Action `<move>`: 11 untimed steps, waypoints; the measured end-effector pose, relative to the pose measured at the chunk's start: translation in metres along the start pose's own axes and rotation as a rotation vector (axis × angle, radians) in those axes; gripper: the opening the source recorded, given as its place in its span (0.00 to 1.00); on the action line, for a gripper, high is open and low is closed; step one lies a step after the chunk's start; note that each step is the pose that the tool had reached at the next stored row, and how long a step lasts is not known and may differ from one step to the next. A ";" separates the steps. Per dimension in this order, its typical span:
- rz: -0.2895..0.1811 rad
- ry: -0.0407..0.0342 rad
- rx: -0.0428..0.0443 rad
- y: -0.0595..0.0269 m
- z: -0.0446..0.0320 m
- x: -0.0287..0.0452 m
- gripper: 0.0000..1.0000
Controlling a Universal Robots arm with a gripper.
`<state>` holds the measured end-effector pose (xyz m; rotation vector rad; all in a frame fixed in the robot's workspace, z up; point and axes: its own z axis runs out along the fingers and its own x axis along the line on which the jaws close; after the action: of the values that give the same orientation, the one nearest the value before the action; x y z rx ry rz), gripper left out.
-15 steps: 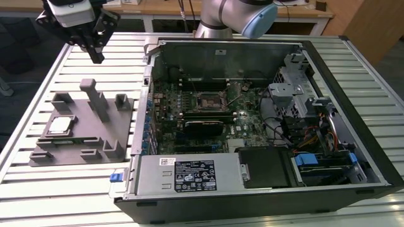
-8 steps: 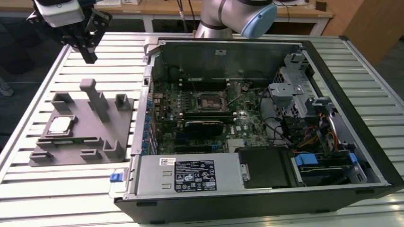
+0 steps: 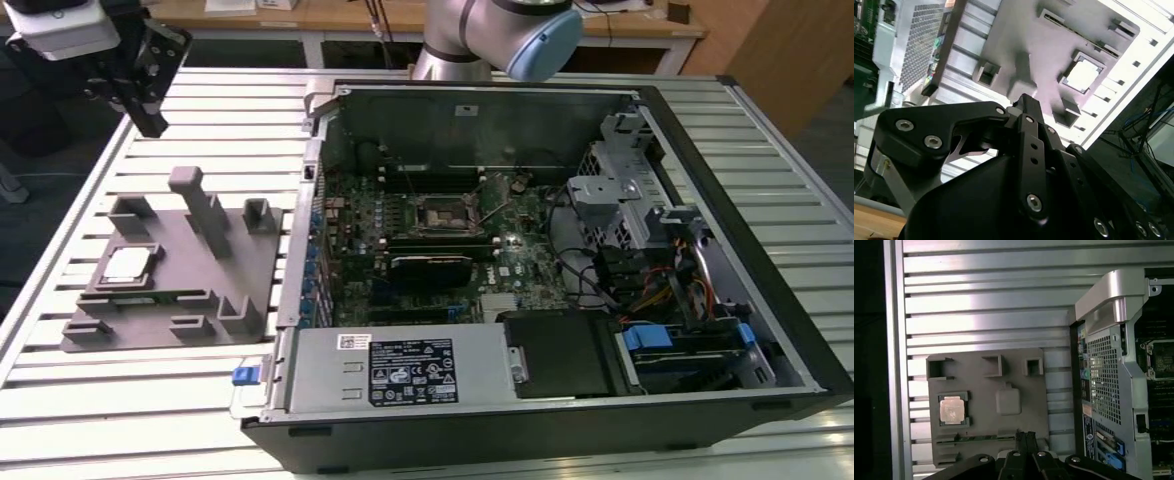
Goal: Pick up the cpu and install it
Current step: 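Reach for the cpu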
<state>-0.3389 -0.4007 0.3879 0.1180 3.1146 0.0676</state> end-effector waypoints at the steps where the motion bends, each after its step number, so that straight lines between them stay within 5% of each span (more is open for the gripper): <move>1: 0.000 0.0000 0.0000 -0.0003 0.0001 0.0045 0.11; 11: 0.000 0.0000 0.0000 -0.0031 0.0004 0.0408 0.11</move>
<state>-0.3799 -0.4007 0.3865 0.1182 3.1146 0.0675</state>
